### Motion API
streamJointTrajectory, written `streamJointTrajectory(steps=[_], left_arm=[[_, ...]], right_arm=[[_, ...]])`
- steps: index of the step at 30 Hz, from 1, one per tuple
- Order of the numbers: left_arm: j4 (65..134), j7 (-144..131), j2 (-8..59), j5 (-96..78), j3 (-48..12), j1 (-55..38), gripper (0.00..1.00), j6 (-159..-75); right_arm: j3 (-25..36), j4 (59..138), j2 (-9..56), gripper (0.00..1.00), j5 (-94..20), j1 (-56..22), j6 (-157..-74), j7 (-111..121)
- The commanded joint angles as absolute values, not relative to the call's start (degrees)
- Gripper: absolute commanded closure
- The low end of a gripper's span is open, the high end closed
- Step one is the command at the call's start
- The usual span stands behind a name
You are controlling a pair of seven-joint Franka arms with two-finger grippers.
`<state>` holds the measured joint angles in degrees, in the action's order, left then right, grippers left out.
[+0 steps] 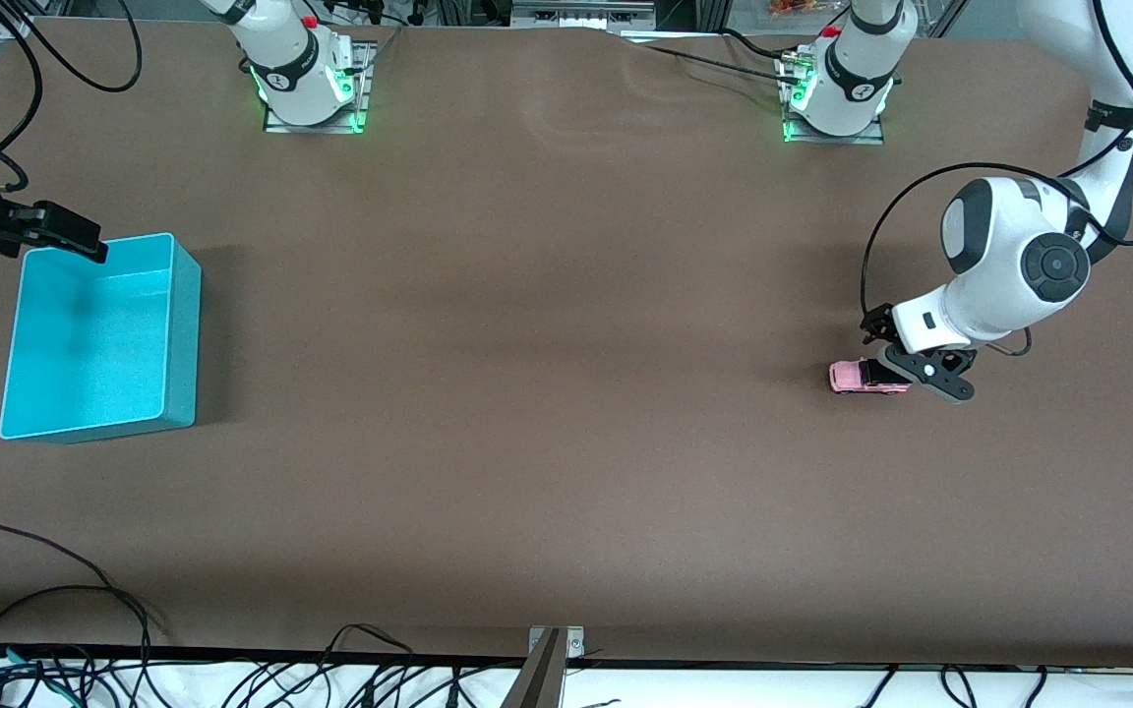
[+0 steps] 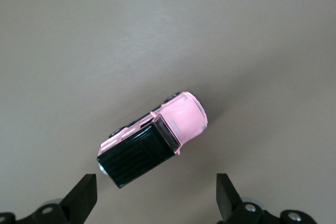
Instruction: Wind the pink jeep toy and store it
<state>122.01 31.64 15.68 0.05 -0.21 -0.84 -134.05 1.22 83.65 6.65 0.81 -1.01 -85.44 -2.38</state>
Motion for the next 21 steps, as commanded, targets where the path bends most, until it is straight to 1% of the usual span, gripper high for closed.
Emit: streamJointTrajectory(steps=[1,6,15,21], left_arm=[[123.22,44.81,15.38,1.32,-0.09,-0.62,0.00,-135.09],[123.22,55.00,15.56,1.32,-0.09,-0.62,0.00,-135.70],[123.57,77.59,18.63,1.23,0.26,-0.18,0.00,-140.71],[123.57,84.72,20.12,1.23,0.88,-0.18,0.00,-144.14]], right_arm=[[2.02,82.44,6.24,0.00,-1.76,-0.79,-85.43,-2.99],[2.11,82.44,6.24,0.00,-1.93,-0.79,-85.52,-2.81],[2.02,82.27,6.15,0.00,-1.93,-0.79,-85.43,-2.81],[2.20,82.27,6.15,0.00,-1.85,-0.79,-85.34,-2.81]])
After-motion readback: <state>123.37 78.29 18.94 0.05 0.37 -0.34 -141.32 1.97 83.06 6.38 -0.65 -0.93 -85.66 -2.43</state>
